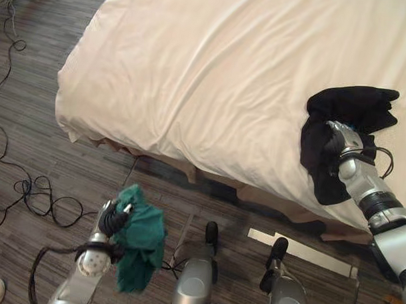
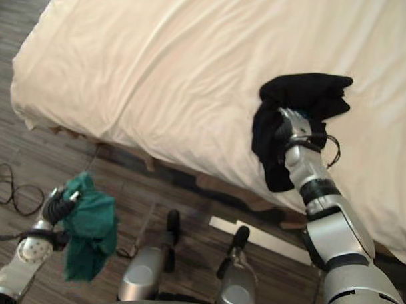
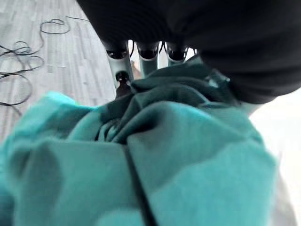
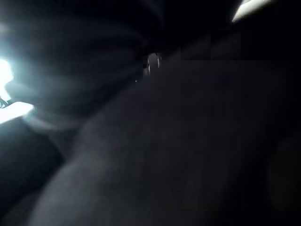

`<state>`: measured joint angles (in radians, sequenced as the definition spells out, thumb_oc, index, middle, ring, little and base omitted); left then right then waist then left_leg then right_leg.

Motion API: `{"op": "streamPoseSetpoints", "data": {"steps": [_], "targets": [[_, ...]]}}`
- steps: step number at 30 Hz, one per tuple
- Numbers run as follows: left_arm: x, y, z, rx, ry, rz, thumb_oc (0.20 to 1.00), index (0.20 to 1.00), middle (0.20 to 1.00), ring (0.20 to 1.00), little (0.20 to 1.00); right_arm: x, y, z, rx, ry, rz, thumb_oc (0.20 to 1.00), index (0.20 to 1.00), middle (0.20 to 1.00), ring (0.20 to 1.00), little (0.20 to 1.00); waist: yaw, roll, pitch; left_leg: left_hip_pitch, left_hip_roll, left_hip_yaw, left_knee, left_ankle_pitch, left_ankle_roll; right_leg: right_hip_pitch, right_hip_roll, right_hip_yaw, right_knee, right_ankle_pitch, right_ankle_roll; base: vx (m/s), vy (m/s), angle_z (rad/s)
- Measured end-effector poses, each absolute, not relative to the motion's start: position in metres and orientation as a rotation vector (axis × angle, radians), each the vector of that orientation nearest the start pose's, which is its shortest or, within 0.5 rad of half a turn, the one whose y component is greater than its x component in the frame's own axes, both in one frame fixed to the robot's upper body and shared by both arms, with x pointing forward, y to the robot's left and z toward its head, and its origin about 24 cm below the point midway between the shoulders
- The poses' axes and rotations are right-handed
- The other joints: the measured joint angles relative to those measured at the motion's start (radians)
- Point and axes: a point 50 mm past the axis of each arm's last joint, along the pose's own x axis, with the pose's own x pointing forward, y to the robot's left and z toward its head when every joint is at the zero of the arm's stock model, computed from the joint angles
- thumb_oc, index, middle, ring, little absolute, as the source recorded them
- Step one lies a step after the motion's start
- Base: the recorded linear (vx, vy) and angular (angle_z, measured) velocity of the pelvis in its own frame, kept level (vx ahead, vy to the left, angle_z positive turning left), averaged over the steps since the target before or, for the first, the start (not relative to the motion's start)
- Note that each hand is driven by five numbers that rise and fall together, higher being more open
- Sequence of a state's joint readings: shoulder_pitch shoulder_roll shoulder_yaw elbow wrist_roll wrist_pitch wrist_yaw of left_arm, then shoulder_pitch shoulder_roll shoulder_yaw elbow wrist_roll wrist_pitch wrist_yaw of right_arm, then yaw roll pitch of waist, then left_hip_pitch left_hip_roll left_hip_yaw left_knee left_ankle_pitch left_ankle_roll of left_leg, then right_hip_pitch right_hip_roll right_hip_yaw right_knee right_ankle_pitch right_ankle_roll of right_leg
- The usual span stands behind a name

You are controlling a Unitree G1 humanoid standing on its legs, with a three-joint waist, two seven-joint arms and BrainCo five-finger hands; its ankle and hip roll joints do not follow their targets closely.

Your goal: Tidy up the quilt and then pick up the clothes from the bed and put them into the laundry hamper.

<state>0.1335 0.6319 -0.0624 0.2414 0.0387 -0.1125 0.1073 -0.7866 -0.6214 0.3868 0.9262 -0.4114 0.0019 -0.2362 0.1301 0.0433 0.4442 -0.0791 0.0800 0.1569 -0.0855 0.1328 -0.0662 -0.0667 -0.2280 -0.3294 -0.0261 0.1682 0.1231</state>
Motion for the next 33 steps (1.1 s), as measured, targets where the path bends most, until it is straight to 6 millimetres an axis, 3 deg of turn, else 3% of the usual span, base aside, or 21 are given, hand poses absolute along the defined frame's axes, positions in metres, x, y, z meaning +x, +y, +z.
{"op": "streamPoseSetpoints", "data": {"steps": [2,4,7,12,13,14,15,16,17,21,22,24,25,26,27,28,29,30,31,32,33], "targets": [[0.218,0.275,0.014,0.65,0.221,0.031,0.2,0.2,0.2,0.2,0.2,0.341,-0.266,0.076,-1.066,0.084,-0.172,0.2,0.2,0.2,0.2,0.2,-0.026,-0.028,-0.038,0.02,0.006,0.024,0.005,0.002,0.005,0.021,0.008,-0.002,0.002,-0.004,0.005,0.1,0.14,0.2],[0.211,0.274,0.007,0.634,0.253,0.03,0.2,0.2,0.2,0.2,0.2,0.325,-0.26,0.056,-0.977,0.11,-0.138,0.2,0.2,0.2,0.2,0.2,-0.039,-0.043,-0.071,0.03,0.007,0.027,0.005,0.002,0.009,0.029,0.001,-0.001,0.001,-0.004,0.005,0.06,0.096,-0.1],[0.207,0.269,-0.004,0.599,0.303,0.03,0.2,0.2,0.2,0.2,0.2,0.282,-0.251,0.006,-0.768,0.235,-0.08,0.2,0.2,0.2,0.2,0.2,-0.101,-0.087,-0.137,0.057,0.006,0.047,0.004,-0.012,0.012,0.044,0.006,0.01,0.005,-0.004,0.007,0.04,0.13,-0.15],[0.198,0.259,-0.031,0.516,0.402,0.026,0.2,0.2,0.2,0.2,0.2,0.189,-0.242,-0.086,-0.416,0.637,-0.045,0.2,0.2,0.2,0.2,0.2,-0.162,-0.122,-0.197,0.116,0.01,0.077,0.005,-0.039,0.014,0.051,0.002,0.052,0.062,-0.015,0.026,0.01,0.028,-0.21],[0.189,0.257,-0.05,0.473,0.488,0.044,0.2,0.2,0.2,0.2,0.2,0.152,-0.239,-0.113,-0.349,0.807,-0.038,0.2,0.2,0.2,0.2,0.2,-0.185,-0.12,-0.198,0.125,0.008,0.072,0.004,-0.045,0.015,0.05,0.003,0.09,0.091,-0.037,0.043,-0.02,-0.035,-0.09],[0.185,0.255,-0.057,0.459,0.521,0.046,0.2,0.2,0.2,0.2,0.2,0.129,-0.236,-0.124,-0.324,0.889,-0.024,0.2,0.2,0.2,0.2,0.2,-0.196,-0.12,-0.198,0.129,0.008,0.067,0.004,-0.046,0.015,0.044,0.01,0.126,0.106,-0.064,0.044,-0.02,-0.034,0.07],[0.18,0.254,-0.061,0.438,0.542,0.056,0.2,0.2,0.2,0.2,0.2,0.109,-0.231,-0.132,-0.3,0.951,-0.011,0.2,0.2,0.2,0.2,0.2,-0.211,-0.115,-0.196,0.125,0.014,0.046,0.004,-0.041,0.017,0.039,0.046,0.22,0.11,-0.119,0.055,0.0,-0.003,0.29],[0.178,0.255,-0.063,0.42,0.553,0.063,0.2,0.2,0.2,0.2,0.2,0.092,-0.226,-0.139,-0.286,1.012,0.009,0.2,0.2,0.2,0.2,0.2,-0.223,-0.118,-0.197,0.114,0.024,0.035,0.003,-0.039,0.017,0.038,0.074,0.297,0.097,-0.145,0.036,0.0,0.0,0.19],[0.171,0.256,-0.067,0.406,0.581,0.069,0.2,0.2,0.2,0.2,0.2,0.081,-0.225,-0.143,-0.275,1.062,0.018,0.2,0.2,0.2,0.2,0.2,-0.223,-0.116,-0.196,0.1,0.032,0.042,0.004,-0.03,0.01,0.043,0.089,0.29,0.066,-0.142,0.027,0.0,0.0,0.06],[0.162,0.257,-0.071,0.406,0.611,0.069,0.2,0.2,0.2,0.2,0.2,0.084,-0.237,-0.14,-0.307,1.056,0.001,0.2,0.2,0.2,0.2,0.2,-0.229,-0.091,-0.191,0.098,0.064,0.045,-0.002,-0.025,-0.007,0.054,0.12,0.28,0.058,-0.133,0.022,0.0,-0.079,0.0],[0.158,0.257,-0.074,0.4,0.622,0.071,0.2,0.2,0.2,0.2,0.2,0.096,-0.239,-0.136,-0.315,1.015,0.001,0.2,0.2,0.2,0.2,0.2,-0.221,-0.084,-0.19,0.094,0.072,0.044,-0.002,-0.024,-0.009,0.052,0.126,0.28,0.061,-0.134,0.019,-0.05,-0.32,0.04],[0.155,0.246,-0.084,0.224,0.618,0.17,0.2,0.2,0.2,0.2,0.2,0.116,-0.218,-0.126,-0.412,0.951,0.128,0.2,0.2,0.2,0.2,0.2,-0.188,-0.042,-0.187,0.029,0.084,-0.033,0.064,-0.018,-0.045,0.051,0.171,0.288,0.088,-0.185,-0.002,-0.13,-0.149,0.89],[0.168,0.227,-0.088,0.12,0.6,0.195,0.2,0.2,0.2,0.2,0.2,0.14,-0.208,-0.111,-0.488,0.81,0.236,0.2,0.2,0.2,0.2,0.2,-0.15,-0.02,-0.196,-0.024,0.078,-0.12,0.034,-0.018,-0.066,0.111,0.187,0.22,-0.012,-0.182,-0.027,-0.17,0.025,2.49],[0.173,0.219,-0.09,0.111,0.607,0.161,0.2,0.2,0.2,0.2,0.2,0.159,-0.209,-0.102,-0.497,0.739,0.216,0.2,0.2,0.2,0.2,0.2,-0.116,-0.005,-0.187,-0.049,0.076,-0.095,-0.006,-0.055,-0.017,0.124,0.183,0.147,-0.031,-0.148,-0.055,-0.17,0.026,3.07],[0.177,0.214,-0.089,0.116,0.598,0.137,0.2,0.2,0.2,0.2,0.2,0.169,-0.213,-0.095,-0.501,0.699,0.18,0.2,0.2,0.2,0.2,0.2,-0.095,-0.01,-0.19,-0.082,0.074,-0.064,-0.006,-0.105,-0.014,0.124,0.164,0.087,-0.031,-0.123,-0.064,-0.17,0.132,2.71],[0.176,0.215,-0.087,0.145,0.594,0.133,0.2,0.2,0.2,0.2,0.2,0.192,-0.227,-0.082,-0.51,0.636,0.113,0.2,0.2,0.2,0.2,0.2,-0.065,-0.039,-0.192,-0.092,0.068,-0.024,0.007,-0.059,-0.026,0.092,0.128,0.066,-0.031,-0.127,-0.065,-0.21,0.216,1.88],[0.161,0.228,-0.092,0.176,0.644,0.169,0.2,0.2,0.2,0.2,0.2,0.226,-0.23,-0.055,-0.491,0.505,0.029,0.2,0.2,0.2,0.2,0.2,-0.009,-0.04,-0.171,-0.042,0.057,0.062,0.046,-0.082,-0.011,0.122,0.07,-0.049,-0.039,-0.101,-0.057,-0.26,0.298,1.79],[0.16,0.226,-0.094,0.168,0.657,0.173,0.2,0.2,0.2,0.2,0.2,0.228,-0.237,-0.045,-0.489,0.454,-0.032,0.2,0.2,0.2,0.2,0.2,-0.05,-0.045,-0.159,-0.033,0.084,0.247,0.133,-0.131,-0.048,0.175,0.046,-0.14,-0.058,-0.089,-0.056,-0.09,0.163,2.16],[0.159,0.225,-0.094,0.151,0.654,0.176,0.2,0.2,0.2,0.2,0.2,0.226,-0.244,-0.042,-0.497,0.438,-0.067,0.2,0.2,0.2,0.2,0.2,-0.079,-0.043,-0.168,-0.034,0.09,0.318,0.198,-0.143,-0.038,0.215,0.016,-0.232,-0.05,-0.089,-0.04,-0.08,0.197,3.07],[0.161,0.223,-0.092,0.137,0.625,0.178,0.2,0.2,0.2,0.2,0.2,0.216,-0.254,-0.048,-0.511,0.473,-0.112,0.2,0.2,0.2,0.2,0.2,-0.076,-0.024,-0.188,-0.005,0.119,0.358,0.234,-0.148,-0.016,0.236,0.0,-0.31,-0.022,-0.086,-0.037,-0.03,0.112,2.9],[0.158,0.224,-0.09,0.138,0.613,0.187,0.2,0.2,0.2,0.2,0.2,0.214,-0.256,-0.048,-0.505,0.475,-0.122,0.2,0.2,0.2,0.2,0.2,-0.057,-0.014,-0.198,0.016,0.127,0.355,0.241,-0.168,0.022,0.246,-0.018,-0.321,0.017,-0.104,-0.017,-0.03,0.203,2.19]]}}
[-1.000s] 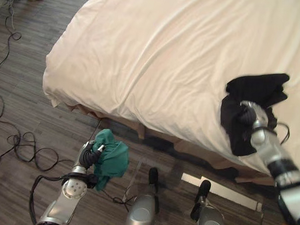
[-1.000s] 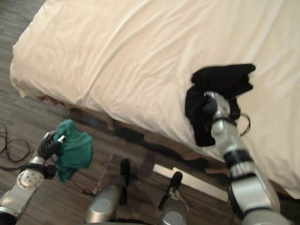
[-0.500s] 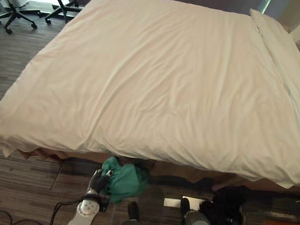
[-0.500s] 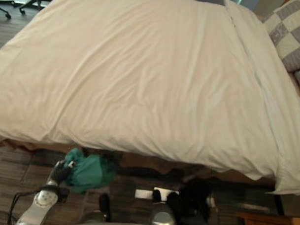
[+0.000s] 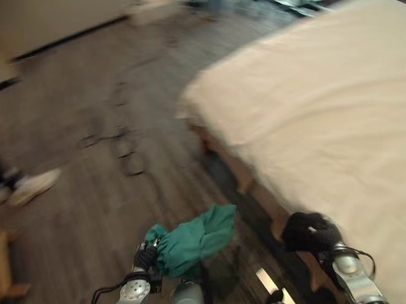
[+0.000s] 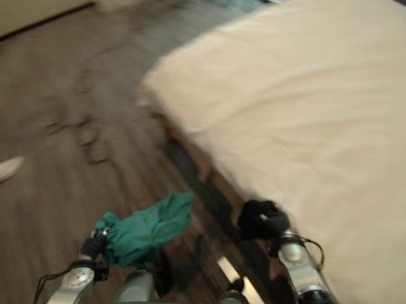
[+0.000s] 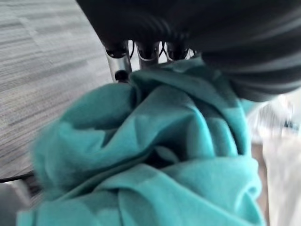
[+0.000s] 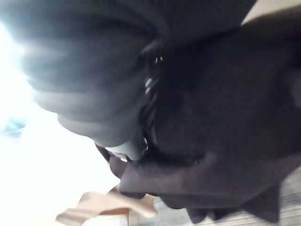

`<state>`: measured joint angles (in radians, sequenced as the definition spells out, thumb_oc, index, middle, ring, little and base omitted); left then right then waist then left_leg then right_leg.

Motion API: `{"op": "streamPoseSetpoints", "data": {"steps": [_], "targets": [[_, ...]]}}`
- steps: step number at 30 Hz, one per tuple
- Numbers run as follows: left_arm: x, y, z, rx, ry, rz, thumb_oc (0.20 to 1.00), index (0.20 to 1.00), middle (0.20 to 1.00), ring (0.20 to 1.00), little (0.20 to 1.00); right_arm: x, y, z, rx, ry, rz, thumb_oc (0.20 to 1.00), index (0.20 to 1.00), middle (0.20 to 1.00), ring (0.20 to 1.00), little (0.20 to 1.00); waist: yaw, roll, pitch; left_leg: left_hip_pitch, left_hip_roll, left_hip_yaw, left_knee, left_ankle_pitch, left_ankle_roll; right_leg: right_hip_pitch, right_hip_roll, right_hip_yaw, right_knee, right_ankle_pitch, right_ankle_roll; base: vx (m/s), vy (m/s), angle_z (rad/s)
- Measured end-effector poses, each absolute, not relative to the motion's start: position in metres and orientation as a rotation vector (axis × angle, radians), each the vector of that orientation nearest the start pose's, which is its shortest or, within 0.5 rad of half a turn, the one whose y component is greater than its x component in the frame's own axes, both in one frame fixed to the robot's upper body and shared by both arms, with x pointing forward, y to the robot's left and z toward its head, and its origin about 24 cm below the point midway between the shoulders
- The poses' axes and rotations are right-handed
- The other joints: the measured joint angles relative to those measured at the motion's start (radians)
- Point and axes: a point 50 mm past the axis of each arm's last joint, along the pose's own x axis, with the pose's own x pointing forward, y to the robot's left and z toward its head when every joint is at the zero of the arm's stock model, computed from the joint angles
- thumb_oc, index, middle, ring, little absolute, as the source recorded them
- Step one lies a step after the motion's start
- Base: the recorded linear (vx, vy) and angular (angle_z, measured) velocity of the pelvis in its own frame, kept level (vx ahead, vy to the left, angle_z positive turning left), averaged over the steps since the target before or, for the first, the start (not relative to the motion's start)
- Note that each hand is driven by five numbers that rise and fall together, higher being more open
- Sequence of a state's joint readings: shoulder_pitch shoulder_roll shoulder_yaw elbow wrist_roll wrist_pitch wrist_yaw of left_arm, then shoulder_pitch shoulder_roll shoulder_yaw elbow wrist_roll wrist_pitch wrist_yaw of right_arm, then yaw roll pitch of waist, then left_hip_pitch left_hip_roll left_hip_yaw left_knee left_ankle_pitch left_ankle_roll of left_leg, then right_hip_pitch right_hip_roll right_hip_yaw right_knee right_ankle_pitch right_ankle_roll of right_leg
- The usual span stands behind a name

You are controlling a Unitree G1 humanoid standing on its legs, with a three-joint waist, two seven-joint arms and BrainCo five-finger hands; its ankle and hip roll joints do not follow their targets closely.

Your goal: Tidy up the quilt and then pick up the clothes from the bed and put them into the laundry hamper.

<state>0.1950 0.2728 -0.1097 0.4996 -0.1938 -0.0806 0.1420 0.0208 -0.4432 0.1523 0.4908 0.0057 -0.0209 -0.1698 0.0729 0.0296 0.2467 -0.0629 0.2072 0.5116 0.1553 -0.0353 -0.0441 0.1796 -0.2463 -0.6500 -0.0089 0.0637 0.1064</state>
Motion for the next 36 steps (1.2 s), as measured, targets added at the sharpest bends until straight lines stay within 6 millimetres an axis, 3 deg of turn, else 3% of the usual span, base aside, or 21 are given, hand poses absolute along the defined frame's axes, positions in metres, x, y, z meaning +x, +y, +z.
{"op": "streamPoseSetpoints", "data": {"steps": [1,2,3,4,5,6,7,9,10,11,12,14,16,20,21,23,27,31,33,35,36], "targets": [[0.156,0.223,-0.09,0.139,0.617,0.187,0.2,0.2,0.2,0.2,0.2,0.209,-0.258,-0.05,-0.491,0.479,-0.137,0.2,0.2,0.2,0.2,0.2,0.005,0.028,-0.012,0.019,0.012,0.008,-0.003,0.03,0.031,0.017,-0.01,-0.042,0.04,-0.013,0.017,0.04,0.138,2.23],[0.158,0.223,-0.092,0.139,0.631,0.196,0.2,0.2,0.2,0.2,0.2,0.202,-0.258,-0.056,-0.463,0.505,-0.164,0.2,0.2,0.2,0.2,0.2,0.011,0.026,-0.012,0.014,-0.042,-0.032,-0.036,0.079,0.062,0.028,-0.069,-0.091,0.149,-0.01,0.01,0.12,0.302,2.28],[0.165,0.22,-0.09,0.138,0.615,0.189,0.2,0.2,0.2,0.2,0.2,0.196,-0.254,-0.063,-0.426,0.523,-0.182,0.2,0.2,0.2,0.2,0.2,0.006,0.029,-0.014,0.003,-0.059,-0.048,-0.039,0.083,0.079,0.01,-0.101,-0.081,0.251,-0.03,-0.009,0.23,0.505,2.46],[0.167,0.224,-0.088,0.153,0.607,0.19,0.2,0.2,0.2,0.2,0.2,0.193,-0.245,-0.069,-0.382,0.542,-0.186,0.2,0.2,0.2,0.2,0.2,0.002,0.024,-0.016,-0.006,-0.067,-0.094,-0.051,0.079,0.09,0.016,-0.082,-0.051,0.238,-0.085,0.013,0.19,0.469,1.52],[0.167,0.23,-0.086,0.163,0.602,0.208,0.2,0.2,0.2,0.2,0.2,0.195,-0.233,-0.073,-0.337,0.542,-0.179,0.2,0.2,0.2,0.2,0.2,0.032,0.004,-0.017,-0.007,-0.085,-0.106,-0.061,0.076,0.09,0.001,-0.062,-0.017,0.201,-0.106,0.027,0.17,0.593,1.96],[0.175,0.241,-0.081,0.192,0.588,0.219,0.2,0.2,0.2,0.2,0.2,0.189,-0.216,-0.084,-0.224,0.567,-0.228,0.2,0.2,0.2,0.2,0.2,0.025,-0.058,-0.027,-0.063,-0.14,-0.149,0.012,0.062,0.103,0.033,-0.084,-0.09,0.182,-0.052,-0.015,0.13,0.466,1.86],[0.177,0.239,-0.082,0.194,0.595,0.21,0.2,0.2,0.2,0.2,0.2,0.185,-0.215,-0.089,-0.213,0.603,-0.233,0.2,0.2,0.2,0.2,0.2,0.019,-0.062,-0.044,-0.071,-0.151,-0.136,0.019,0.047,0.126,0.035,-0.107,-0.109,0.22,-0.051,-0.014,0.12,0.461,1.8],[0.176,0.239,-0.083,0.207,0.603,0.201,0.2,0.2,0.2,0.2,0.2,0.191,-0.211,-0.091,-0.212,0.617,-0.219,0.2,0.2,0.2,0.2,0.2,0.046,-0.053,-0.043,-0.074,-0.167,-0.148,0.018,0.043,0.138,-0.011,-0.152,-0.069,0.37,-0.018,-0.02,0.08,0.247,0.8],[0.173,0.24,-0.085,0.215,0.62,0.2,0.2,0.2,0.2,0.2,0.2,0.192,-0.211,-0.09,-0.213,0.61,-0.218,0.2,0.2,0.2,0.2,0.2,0.044,-0.035,-0.041,-0.048,-0.177,-0.181,-0.01,0.031,0.158,-0.035,-0.17,-0.025,0.451,-0.039,0.018,0.08,0.308,0.8],[0.175,0.239,-0.085,0.22,0.621,0.199,0.2,0.2,0.2,0.2,0.2,0.194,-0.211,-0.089,-0.208,0.606,-0.219,0.2,0.2,0.2,0.2,0.2,0.047,-0.022,-0.039,-0.029,-0.193,-0.23,-0.044,0.027,0.178,-0.093,-0.138,0.1,0.502,-0.084,0.051,0.09,0.187,1.25],[0.186,0.229,-0.083,0.222,0.603,0.171,0.2,0.2,0.2,0.2,0.2,0.193,-0.214,-0.09,-0.205,0.608,-0.235,0.2,0.2,0.2,0.2,0.2,0.02,0.004,-0.027,-0.012,-0.196,-0.313,-0.085,0.06,0.171,-0.157,0.005,0.294,0.483,-0.184,0.043,0.09,0.072,1.44],[0.198,0.221,-0.078,0.228,0.566,0.137,0.2,0.2,0.2,0.2,0.2,0.191,-0.218,-0.092,-0.209,0.624,-0.258,0.2,0.2,0.2,0.2,0.2,0.001,0.021,-0.012,0.019,-0.199,-0.359,-0.167,0.111,0.158,-0.255,0.116,0.37,0.415,-0.243,0.033,0.09,-0.069,1.41],[0.197,0.216,-0.08,0.229,0.576,0.113,0.2,0.2,0.2,0.2,0.2,0.188,-0.219,-0.094,-0.195,0.634,-0.272,0.2,0.2,0.2,0.2,0.2,-0.017,-0.008,-0.012,0.049,-0.252,-0.392,-0.19,0.117,0.162,-0.312,0.087,0.382,0.284,-0.235,0.032,0.08,-0.041,0.86],[0.189,0.212,-0.09,0.24,0.623,0.095,0.2,0.2,0.2,0.2,0.2,0.172,-0.216,-0.105,-0.181,0.693,-0.281,0.2,0.2,0.2,0.2,0.2,-0.016,-0.049,-0.015,0.085,-0.283,-0.459,-0.189,0.098,0.152,-0.323,0.053,0.437,0.119,-0.117,0.037,0.13,-0.056,0.56],[0.177,0.208,-0.099,0.222,0.673,0.09,0.2,0.2,0.2,0.2,0.2,0.16,-0.213,-0.113,-0.187,0.745,-0.258,0.2,0.2,0.2,0.2,0.2,-0.043,-0.099,-0.061,0.118,-0.214,-0.446,-0.14,0.017,0.047,-0.208,0.119,0.415,-0.018,0.091,-0.024,0.03,-0.006,0.11],[0.163,0.208,-0.134,0.371,0.895,0.072,0.2,0.2,0.2,0.2,0.2,0.148,-0.205,-0.14,-0.327,0.931,-0.111,0.2,0.2,0.2,0.2,0.2,-0.028,-0.093,-0.075,0.173,-0.214,-0.443,-0.183,0.037,0.05,-0.151,0.125,0.397,-0.079,0.095,-0.028,0.04,-0.032,-0.01],[0.139,0.188,-0.153,0.382,1.042,0.02,0.2,0.2,0.2,0.2,0.2,0.135,-0.187,-0.153,-0.363,1.038,0.001,0.2,0.2,0.2,0.2,0.2,-0.021,-0.062,-0.094,0.188,-0.2,-0.446,-0.207,0.044,0.044,-0.144,0.139,0.383,-0.079,0.082,-0.046,-0.03,-0.097,0.02],[0.158,0.185,-0.145,0.393,0.978,0.004,0.2,0.2,0.2,0.2,0.2,0.153,-0.186,-0.147,-0.367,0.983,0.011,0.2,0.2,0.2,0.2,0.2,0.021,-0.042,-0.076,-0.004,-0.178,-0.442,0.164,-0.015,-0.004,-0.161,0.147,0.37,-0.079,0.062,-0.098,0.01,-0.162,0.08],[0.172,0.173,-0.138,0.391,0.896,-0.031,0.2,0.2,0.2,0.2,0.2,0.171,-0.202,-0.135,-0.41,0.916,-0.011,0.2,0.2,0.2,0.2,0.2,0.067,-0.002,-0.046,-0.186,-0.126,-0.436,0.497,-0.001,-0.043,-0.129,0.18,0.358,-0.079,0.041,-0.13,0.32,-0.002,-0.04],[0.181,0.171,-0.132,0.386,0.852,-0.035,0.2,0.2,0.2,0.2,0.2,0.196,-0.202,-0.121,-0.461,0.828,0.011,0.2,0.2,0.2,0.2,0.2,0.069,-0.006,-0.04,-0.207,-0.126,-0.334,0.323,-0.01,-0.043,-0.157,0.171,0.373,-0.081,0.015,-0.135,0.36,0.099,-0.32],[0.182,0.168,-0.131,0.38,0.84,-0.038,0.2,0.2,0.2,0.2,0.2,0.206,-0.2,-0.114,-0.478,0.786,0.022,0.2,0.2,0.2,0.2,0.2,0.076,-0.002,-0.037,-0.196,-0.14,-0.301,0.194,0.006,-0.028,-0.161,0.174,0.383,-0.083,-0.018,-0.106,0.29,0.101,-0.34]]}}
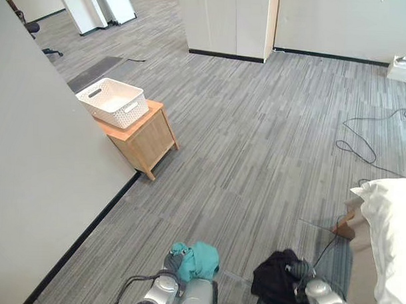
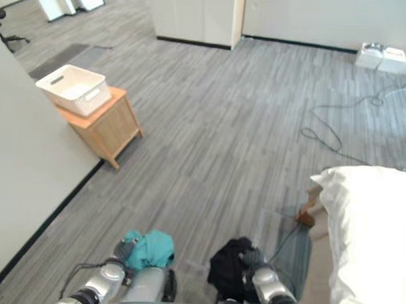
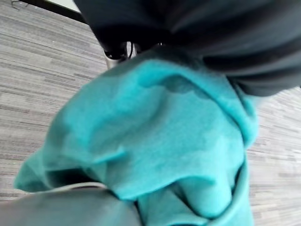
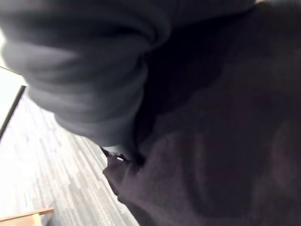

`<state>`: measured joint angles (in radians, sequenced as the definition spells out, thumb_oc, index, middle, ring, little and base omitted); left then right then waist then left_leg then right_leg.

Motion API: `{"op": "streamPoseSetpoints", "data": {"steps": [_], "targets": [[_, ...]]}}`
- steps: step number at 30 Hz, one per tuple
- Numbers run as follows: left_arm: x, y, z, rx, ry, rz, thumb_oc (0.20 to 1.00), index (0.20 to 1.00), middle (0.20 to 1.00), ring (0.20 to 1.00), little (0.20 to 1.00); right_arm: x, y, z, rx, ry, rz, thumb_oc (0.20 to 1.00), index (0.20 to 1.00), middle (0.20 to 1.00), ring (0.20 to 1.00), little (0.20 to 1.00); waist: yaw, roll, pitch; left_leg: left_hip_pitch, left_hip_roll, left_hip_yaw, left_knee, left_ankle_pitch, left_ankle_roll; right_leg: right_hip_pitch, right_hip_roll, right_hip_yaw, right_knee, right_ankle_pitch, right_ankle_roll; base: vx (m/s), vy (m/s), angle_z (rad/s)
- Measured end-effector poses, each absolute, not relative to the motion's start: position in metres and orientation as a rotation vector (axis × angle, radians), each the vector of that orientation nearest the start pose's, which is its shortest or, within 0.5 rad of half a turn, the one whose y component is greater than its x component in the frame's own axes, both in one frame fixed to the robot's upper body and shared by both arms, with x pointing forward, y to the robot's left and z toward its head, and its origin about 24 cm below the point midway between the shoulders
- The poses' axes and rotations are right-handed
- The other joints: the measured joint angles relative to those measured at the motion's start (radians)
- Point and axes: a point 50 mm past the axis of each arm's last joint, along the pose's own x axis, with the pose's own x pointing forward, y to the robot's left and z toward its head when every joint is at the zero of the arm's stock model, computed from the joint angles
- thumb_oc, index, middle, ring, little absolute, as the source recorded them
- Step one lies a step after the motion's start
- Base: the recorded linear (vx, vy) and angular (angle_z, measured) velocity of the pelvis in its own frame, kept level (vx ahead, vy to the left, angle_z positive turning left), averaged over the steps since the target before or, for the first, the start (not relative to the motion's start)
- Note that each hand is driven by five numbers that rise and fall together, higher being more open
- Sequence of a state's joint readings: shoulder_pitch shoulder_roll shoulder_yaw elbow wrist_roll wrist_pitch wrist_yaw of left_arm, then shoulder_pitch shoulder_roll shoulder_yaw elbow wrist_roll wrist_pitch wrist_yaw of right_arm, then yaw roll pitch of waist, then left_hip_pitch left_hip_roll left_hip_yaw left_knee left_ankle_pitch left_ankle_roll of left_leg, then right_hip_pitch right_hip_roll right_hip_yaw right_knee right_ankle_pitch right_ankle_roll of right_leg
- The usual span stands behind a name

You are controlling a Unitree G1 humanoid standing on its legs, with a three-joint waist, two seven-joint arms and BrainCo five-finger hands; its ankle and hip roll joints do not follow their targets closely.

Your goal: Tidy up the quilt and then pick up the clothes from the bed and put them into the laundry hamper.

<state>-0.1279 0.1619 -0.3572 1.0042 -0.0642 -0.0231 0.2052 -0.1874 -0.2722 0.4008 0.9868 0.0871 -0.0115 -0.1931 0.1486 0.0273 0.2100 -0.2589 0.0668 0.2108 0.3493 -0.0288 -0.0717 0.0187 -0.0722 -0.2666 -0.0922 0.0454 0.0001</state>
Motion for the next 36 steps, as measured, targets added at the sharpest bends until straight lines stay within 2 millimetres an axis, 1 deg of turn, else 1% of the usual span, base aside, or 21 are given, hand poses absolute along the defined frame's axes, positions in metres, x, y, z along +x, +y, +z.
{"op": "streamPoseSetpoints", "data": {"steps": [2,3,7,8,10,11,12,14,16,19,21,25,26,27,28,29,30,31,33,35,36], "targets": [[0.184,0.156,-0.129,0.36,0.821,-0.07,0.2,0.2,0.2,0.2,0.2,0.217,-0.21,-0.104,-0.505,0.742,0.002,0.2,0.2,0.2,0.2,0.2,-0.004,0.101,0.001,0.004,0.095,-0.012,-0.169,-0.001,-0.015,-0.041,0.091,-0.033,0.24,-0.078,-0.032,0.41,0.11,0.06],[0.195,0.162,-0.121,0.372,0.766,-0.065,0.2,0.2,0.2,0.2,0.2,0.218,-0.205,-0.104,-0.49,0.732,0.004,0.2,0.2,0.2,0.2,0.2,-0.014,0.08,0.007,-0.021,0.108,0.031,-0.253,0.007,-0.025,-0.025,0.103,-0.034,0.297,-0.227,-0.036,0.49,0.102,0.26],[0.196,0.178,-0.118,0.386,0.767,-0.019,0.2,0.2,0.2,0.2,0.2,0.222,-0.192,-0.102,-0.472,0.708,0.019,0.2,0.2,0.2,0.2,0.2,0.054,-0.033,0.033,-0.05,0.044,0.106,-0.338,0.07,-0.009,-0.021,0.067,-0.016,0.242,-0.238,-0.062,0.57,0.112,-0.2],[0.193,0.187,-0.119,0.371,0.788,0.018,0.2,0.2,0.2,0.2,0.2,0.218,-0.184,-0.105,-0.487,0.71,0.047,0.2,0.2,0.2,0.2,0.2,0.054,-0.076,0.035,-0.031,0.009,0.089,-0.276,0.041,0.044,-0.001,0.044,0.0,0.243,-0.241,-0.055,0.51,0.202,-0.09],[0.183,0.189,-0.124,0.367,0.814,0.029,0.2,0.2,0.2,0.2,0.2,0.2,-0.175,-0.116,-0.5,0.746,0.085,0.2,0.2,0.2,0.2,0.2,0.045,-0.087,0.013,0.093,-0.05,0.082,-0.213,-0.047,0.099,0.019,-0.001,-0.027,0.392,-0.276,0.068,0.42,0.251,-0.21],[0.183,0.187,-0.124,0.37,0.816,0.018,0.2,0.2,0.2,0.2,0.2,0.199,-0.173,-0.117,-0.504,0.747,0.09,0.2,0.2,0.2,0.2,0.2,0.035,-0.06,0.013,0.13,-0.041,0.078,-0.245,0.027,0.157,-0.064,-0.024,-0.019,0.62,-0.284,0.114,0.6,0.311,-0.18],[0.183,0.188,-0.124,0.379,0.817,0.02,0.2,0.2,0.2,0.2,0.2,0.2,-0.166,-0.117,-0.492,0.742,0.106,0.2,0.2,0.2,0.2,0.2,0.011,-0.062,0.012,0.161,-0.059,0.082,-0.26,0.036,0.175,-0.2,-0.104,-0.004,0.9,-0.199,0.207,0.62,0.264,0.1],[0.198,0.177,-0.117,0.391,0.771,-0.006,0.2,0.2,0.2,0.2,0.2,0.201,-0.16,-0.115,-0.48,0.724,0.115,0.2,0.2,0.2,0.2,0.2,-0.035,-0.046,0.027,0.206,-0.088,0.039,-0.278,-0.004,0.2,-0.318,-0.121,0.049,1.032,-0.208,0.191,0.59,0.134,0.47],[0.212,0.168,-0.11,0.404,0.722,-0.016,0.2,0.2,0.2,0.2,0.2,0.215,-0.165,-0.105,-0.47,0.672,0.076,0.2,0.2,0.2,0.2,0.2,-0.098,0.034,0.076,0.291,-0.061,-0.045,-0.335,-0.005,0.198,-0.346,-0.019,0.041,0.854,-0.249,0.122,0.5,-0.033,0.89],[0.225,0.165,-0.1,0.38,0.656,-0.007,0.2,0.2,0.2,0.2,0.2,0.214,-0.169,-0.104,-0.475,0.653,0.059,0.2,0.2,0.2,0.2,0.2,-0.135,0.04,0.084,0.373,-0.073,-0.122,-0.365,-0.049,0.14,-0.343,0.005,0.003,0.351,-0.216,0.08,0.78,-0.193,1.1],[0.227,0.169,-0.1,0.394,0.662,-0.004,0.2,0.2,0.2,0.2,0.2,0.215,-0.174,-0.104,-0.479,0.661,0.043,0.2,0.2,0.2,0.2,0.2,-0.142,0.033,0.08,0.425,-0.084,-0.178,-0.403,-0.082,0.119,-0.361,-0.036,0.047,0.084,-0.147,0.123,0.71,-0.178,1.02],[0.193,0.183,-0.123,0.419,0.801,0.02,0.2,0.2,0.2,0.2,0.2,0.207,-0.177,-0.11,-0.481,0.706,0.042,0.2,0.2,0.2,0.2,0.2,-0.144,0.041,0.072,0.58,-0.016,-0.218,-0.384,-0.187,0.048,-0.331,-0.084,0.088,0.145,0.036,0.12,0.65,-0.286,0.61],[0.181,0.181,-0.13,0.383,0.839,0.039,0.2,0.2,0.2,0.2,0.2,0.208,-0.181,-0.112,-0.497,0.726,0.031,0.2,0.2,0.2,0.2,0.2,-0.143,0.05,0.066,0.543,0.027,-0.219,-0.25,-0.188,0.028,-0.299,-0.061,0.069,0.192,0.071,0.108,0.24,-0.229,0.87],[0.173,0.175,-0.134,0.346,0.86,0.04,0.2,0.2,0.2,0.2,0.2,0.199,-0.186,-0.117,-0.519,0.761,0.03,0.2,0.2,0.2,0.2,0.2,-0.134,0.024,0.044,0.426,0.054,-0.2,0.05,-0.147,-0.018,-0.243,-0.033,0.046,0.188,0.13,0.011,0.29,-0.41,0.64],[0.168,0.171,-0.136,0.327,0.863,0.037,0.2,0.2,0.2,0.2,0.2,0.198,-0.19,-0.118,-0.541,0.766,0.028,0.2,0.2,0.2,0.2,0.2,-0.106,0.024,0.04,0.353,0.088,-0.201,0.212,-0.078,-0.03,-0.236,-0.01,0.049,0.206,0.105,-0.033,0.31,-0.405,0.33],[0.161,0.166,-0.139,0.293,0.878,0.041,0.2,0.2,0.2,0.2,0.2,0.206,-0.191,-0.111,-0.548,0.727,0.023,0.2,0.2,0.2,0.2,0.2,-0.079,0.032,0.041,0.204,0.108,-0.238,0.441,0.132,-0.022,-0.221,0.019,0.036,0.212,0.062,-0.085,0.44,-0.455,0.26],[0.179,0.157,-0.125,0.242,0.784,0.032,0.2,0.2,0.2,0.2,0.2,0.214,-0.201,-0.104,-0.544,0.709,-0.018,0.2,0.2,0.2,0.2,0.2,-0.037,0.025,0.066,-0.092,0.1,-0.254,0.82,0.159,0.112,-0.206,0.025,0.0,0.227,-0.009,-0.119,0.63,-0.217,0.63],[0.205,0.158,-0.106,0.218,0.66,0.037,0.2,0.2,0.2,0.2,0.2,0.219,-0.203,-0.104,-0.555,0.729,-0.029,0.2,0.2,0.2,0.2,0.2,0.018,-0.009,0.113,-0.248,0.077,-0.19,0.988,0.088,0.178,-0.158,0.02,-0.016,0.223,-0.048,-0.12,0.66,-0.087,0.75],[0.214,0.173,-0.098,0.238,0.62,0.072,0.2,0.2,0.2,0.2,0.2,0.231,-0.188,-0.102,-0.579,0.723,0.027,0.2,0.2,0.2,0.2,0.2,0.077,-0.019,0.132,-0.289,0.03,-0.043,0.688,-0.001,0.126,0.004,0.041,-0.06,0.17,-0.111,-0.082,0.91,-0.047,0.33],[0.198,0.186,-0.113,0.245,0.717,0.12,0.2,0.2,0.2,0.2,0.2,0.228,-0.174,-0.104,-0.603,0.684,0.1,0.2,0.2,0.2,0.2,0.2,0.098,-0.026,0.111,-0.189,-0.009,0.133,0.071,-0.032,0.049,0.1,0.077,-0.12,0.169,-0.166,-0.086,0.62,-0.032,0.18],[0.186,0.191,-0.121,0.235,0.769,0.148,0.2,0.2,0.2,0.2,0.2,0.223,-0.17,-0.107,-0.605,0.675,0.123,0.2,0.2,0.2,0.2,0.2,0.096,-0.018,0.097,-0.167,-0.024,0.214,-0.083,-0.054,0.033,0.138,0.097,-0.159,0.153,-0.202,-0.071,0.59,0.045,0.84]]}}
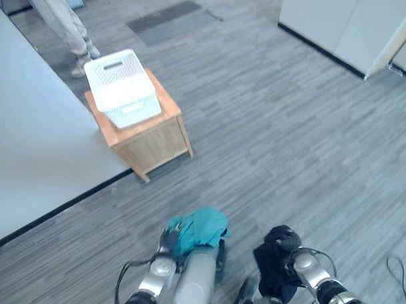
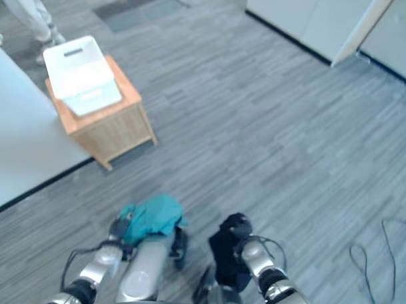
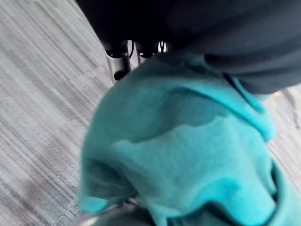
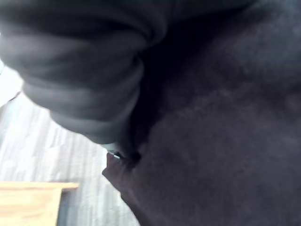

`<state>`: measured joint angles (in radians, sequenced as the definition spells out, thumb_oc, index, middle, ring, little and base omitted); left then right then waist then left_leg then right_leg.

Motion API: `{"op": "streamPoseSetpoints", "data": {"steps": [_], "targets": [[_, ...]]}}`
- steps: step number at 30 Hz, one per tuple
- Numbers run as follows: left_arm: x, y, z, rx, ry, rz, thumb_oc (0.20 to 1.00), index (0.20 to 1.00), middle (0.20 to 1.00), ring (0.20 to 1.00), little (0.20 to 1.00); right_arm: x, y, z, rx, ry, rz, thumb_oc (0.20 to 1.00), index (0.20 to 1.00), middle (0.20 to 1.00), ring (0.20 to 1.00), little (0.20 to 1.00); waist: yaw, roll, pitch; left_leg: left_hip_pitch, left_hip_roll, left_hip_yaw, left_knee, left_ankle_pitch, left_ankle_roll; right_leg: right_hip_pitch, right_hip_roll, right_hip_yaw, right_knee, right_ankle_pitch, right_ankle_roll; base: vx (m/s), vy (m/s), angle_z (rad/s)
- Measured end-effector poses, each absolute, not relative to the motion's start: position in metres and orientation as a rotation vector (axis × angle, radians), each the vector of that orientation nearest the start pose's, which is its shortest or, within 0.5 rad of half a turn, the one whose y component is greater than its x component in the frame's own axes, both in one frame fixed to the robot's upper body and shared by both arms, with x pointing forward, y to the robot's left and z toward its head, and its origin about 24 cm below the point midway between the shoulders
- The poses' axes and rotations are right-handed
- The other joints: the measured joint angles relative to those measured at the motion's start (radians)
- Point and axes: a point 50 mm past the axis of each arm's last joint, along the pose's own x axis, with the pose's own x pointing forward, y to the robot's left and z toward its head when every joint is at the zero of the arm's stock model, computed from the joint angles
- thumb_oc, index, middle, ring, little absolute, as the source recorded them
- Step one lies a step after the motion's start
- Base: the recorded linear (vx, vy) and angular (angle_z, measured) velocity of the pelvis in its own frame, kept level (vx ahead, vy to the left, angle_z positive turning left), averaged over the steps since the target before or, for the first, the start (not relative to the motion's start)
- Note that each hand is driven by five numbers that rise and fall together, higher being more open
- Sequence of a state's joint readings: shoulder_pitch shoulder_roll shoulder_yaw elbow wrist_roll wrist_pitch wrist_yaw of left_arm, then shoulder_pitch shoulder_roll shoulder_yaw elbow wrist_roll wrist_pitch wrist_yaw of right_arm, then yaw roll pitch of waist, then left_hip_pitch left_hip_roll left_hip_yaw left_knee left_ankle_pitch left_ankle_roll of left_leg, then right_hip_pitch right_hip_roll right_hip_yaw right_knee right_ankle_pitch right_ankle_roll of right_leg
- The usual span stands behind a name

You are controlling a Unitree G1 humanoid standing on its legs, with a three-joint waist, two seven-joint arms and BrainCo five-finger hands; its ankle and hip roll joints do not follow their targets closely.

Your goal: Tidy up the quilt and then pick up the clothes from the bed and put them into the laundry hamper.

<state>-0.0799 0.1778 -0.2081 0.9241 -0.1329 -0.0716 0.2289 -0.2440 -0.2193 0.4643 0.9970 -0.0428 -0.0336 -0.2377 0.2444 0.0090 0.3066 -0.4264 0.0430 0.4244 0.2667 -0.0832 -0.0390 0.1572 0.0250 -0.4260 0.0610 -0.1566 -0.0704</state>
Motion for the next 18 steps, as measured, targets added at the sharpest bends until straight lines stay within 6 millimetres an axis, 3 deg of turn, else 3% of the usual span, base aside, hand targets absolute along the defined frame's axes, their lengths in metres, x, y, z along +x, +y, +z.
{"op": "streamPoseSetpoints", "data": {"steps": [1,2,3,4,5,6,7,8,10,11,12,13,14,15,17,18], "targets": [[0.18,0.197,-0.124,0.243,0.808,0.168,0.2,0.2,0.2,0.2,0.2,0.214,-0.166,-0.112,-0.593,0.695,0.14,0.2,0.2,0.2,0.2,0.2,-0.004,-0.011,-0.026,0.01,-0.009,0.147,-0.116,0.006,0.025,0.062,0.037,-0.045,-0.031,-0.033,0.006,0.63,0.085,0.93],[0.173,0.204,-0.126,0.256,0.832,0.182,0.2,0.2,0.2,0.2,0.2,0.21,-0.164,-0.116,-0.586,0.715,0.144,0.2,0.2,0.2,0.2,0.2,0.014,-0.04,-0.03,0.013,-0.015,0.176,-0.11,0.014,0.068,0.089,0.04,-0.062,-0.057,-0.055,0.041,0.63,0.098,0.82],[0.16,0.215,-0.131,0.263,0.876,0.211,0.2,0.2,0.2,0.2,0.2,0.202,-0.156,-0.121,-0.566,0.74,0.156,0.2,0.2,0.2,0.2,0.2,0.009,-0.099,-0.043,0.038,-0.031,0.241,-0.071,-0.003,0.128,0.129,0.034,-0.083,-0.072,-0.075,0.076,0.89,0.226,0.73],[0.135,0.217,-0.141,0.261,0.963,0.229,0.2,0.2,0.2,0.2,0.2,0.188,-0.154,-0.127,-0.57,0.773,0.172,0.2,0.2,0.2,0.2,0.2,-0.02,-0.084,-0.078,0.151,-0.037,0.208,-0.103,0.012,0.218,0.152,0.049,-0.106,0.037,-0.098,0.109,0.66,0.204,1.17],[0.13,0.215,-0.145,0.271,0.994,0.214,0.2,0.2,0.2,0.2,0.2,0.181,-0.156,-0.131,-0.573,0.793,0.171,0.2,0.2,0.2,0.2,0.2,-0.045,-0.096,-0.077,0.181,-0.077,0.185,-0.121,0.069,0.295,0.135,0.028,-0.111,0.182,-0.119,0.149,0.87,0.256,1.73],[0.129,0.222,-0.145,0.299,1.011,0.219,0.2,0.2,0.2,0.2,0.2,0.167,-0.162,-0.137,-0.577,0.838,0.164,0.2,0.2,0.2,0.2,0.2,-0.064,-0.105,-0.079,0.23,-0.098,0.098,-0.128,0.035,0.292,0.028,-0.098,-0.097,0.571,-0.084,0.245,0.42,0.098,1.62],[0.126,0.222,-0.145,0.312,1.007,0.209,0.2,0.2,0.2,0.2,0.2,0.16,-0.166,-0.14,-0.579,0.866,0.156,0.2,0.2,0.2,0.2,0.2,-0.069,-0.105,-0.088,0.27,-0.11,0.091,-0.135,0.052,0.281,-0.028,-0.16,-0.097,0.732,-0.054,0.261,0.6,0.097,1.22],[0.122,0.221,-0.146,0.326,1.018,0.195,0.2,0.2,0.2,0.2,0.2,0.162,-0.167,-0.14,-0.582,0.869,0.151,0.2,0.2,0.2,0.2,0.2,-0.056,-0.086,-0.09,0.345,-0.118,0.041,-0.157,-0.009,0.271,-0.159,-0.213,0.018,0.847,-0.071,0.296,0.52,-0.017,0.79],[0.127,0.217,-0.146,0.333,1.009,0.18,0.2,0.2,0.2,0.2,0.2,0.172,-0.17,-0.136,-0.581,0.844,0.129,0.2,0.2,0.2,0.2,0.2,-0.086,-0.058,-0.091,0.402,-0.12,-0.027,-0.18,-0.004,0.256,-0.278,-0.261,0.072,0.89,-0.075,0.291,0.59,-0.157,1.22],[0.146,0.203,-0.142,0.341,0.952,0.14,0.2,0.2,0.2,0.2,0.2,0.182,-0.178,-0.13,-0.575,0.82,0.091,0.2,0.2,0.2,0.2,0.2,-0.11,0.007,-0.091,0.51,-0.089,-0.121,-0.269,0.007,0.229,-0.414,-0.273,0.087,0.709,-0.083,0.265,0.54,-0.173,1.65],[0.15,0.201,-0.14,0.339,0.936,0.136,0.2,0.2,0.2,0.2,0.2,0.185,-0.179,-0.128,-0.573,0.803,0.088,0.2,0.2,0.2,0.2,0.2,-0.117,0.02,-0.091,0.536,-0.077,-0.17,-0.286,0.014,0.218,-0.427,-0.259,0.104,0.569,-0.078,0.246,0.57,-0.243,1.84],[0.153,0.2,-0.139,0.339,0.926,0.135,0.2,0.2,0.2,0.2,0.2,0.189,-0.178,-0.125,-0.57,0.775,0.088,0.2,0.2,0.2,0.2,0.2,-0.137,0.022,-0.09,0.556,-0.068,-0.212,-0.295,0.013,0.2,-0.433,-0.254,0.137,0.403,-0.069,0.238,0.45,-0.21,1.53],[0.156,0.199,-0.138,0.343,0.908,0.125,0.2,0.2,0.2,0.2,0.2,0.188,-0.181,-0.124,-0.568,0.766,0.087,0.2,0.2,0.2,0.2,0.2,-0.163,0.022,-0.093,0.603,-0.043,-0.219,-0.314,-0.023,0.138,-0.454,-0.262,0.157,0.226,0.005,0.24,0.65,-0.292,1.45],[0.157,0.2,-0.137,0.343,0.902,0.131,0.2,0.2,0.2,0.2,0.2,0.191,-0.18,-0.123,-0.565,0.754,0.089,0.2,0.2,0.2,0.2,0.2,-0.159,0.007,-0.096,0.633,-0.046,-0.229,-0.333,-0.028,0.123,-0.463,-0.263,0.182,0.158,0.051,0.245,0.65,-0.289,1.15],[0.15,0.202,-0.14,0.353,0.92,0.137,0.2,0.2,0.2,0.2,0.2,0.186,-0.18,-0.125,-0.554,0.771,0.084,0.2,0.2,0.2,0.2,0.2,-0.166,-0.009,-0.106,0.687,-0.018,-0.268,-0.343,-0.065,0.065,-0.468,-0.259,0.274,0.011,0.115,0.209,0.66,-0.395,0.96],[0.141,0.208,-0.145,0.375,0.966,0.153,0.2,0.2,0.2,0.2,0.2,0.178,-0.185,-0.131,-0.567,0.818,0.086,0.2,0.2,0.2,0.2,0.2,-0.188,-0.002,-0.11,0.73,0.054,-0.332,-0.338,-0.128,0.018,-0.471,-0.21,0.378,0.039,0.196,0.223,0.66,-0.506,1.28]]}}
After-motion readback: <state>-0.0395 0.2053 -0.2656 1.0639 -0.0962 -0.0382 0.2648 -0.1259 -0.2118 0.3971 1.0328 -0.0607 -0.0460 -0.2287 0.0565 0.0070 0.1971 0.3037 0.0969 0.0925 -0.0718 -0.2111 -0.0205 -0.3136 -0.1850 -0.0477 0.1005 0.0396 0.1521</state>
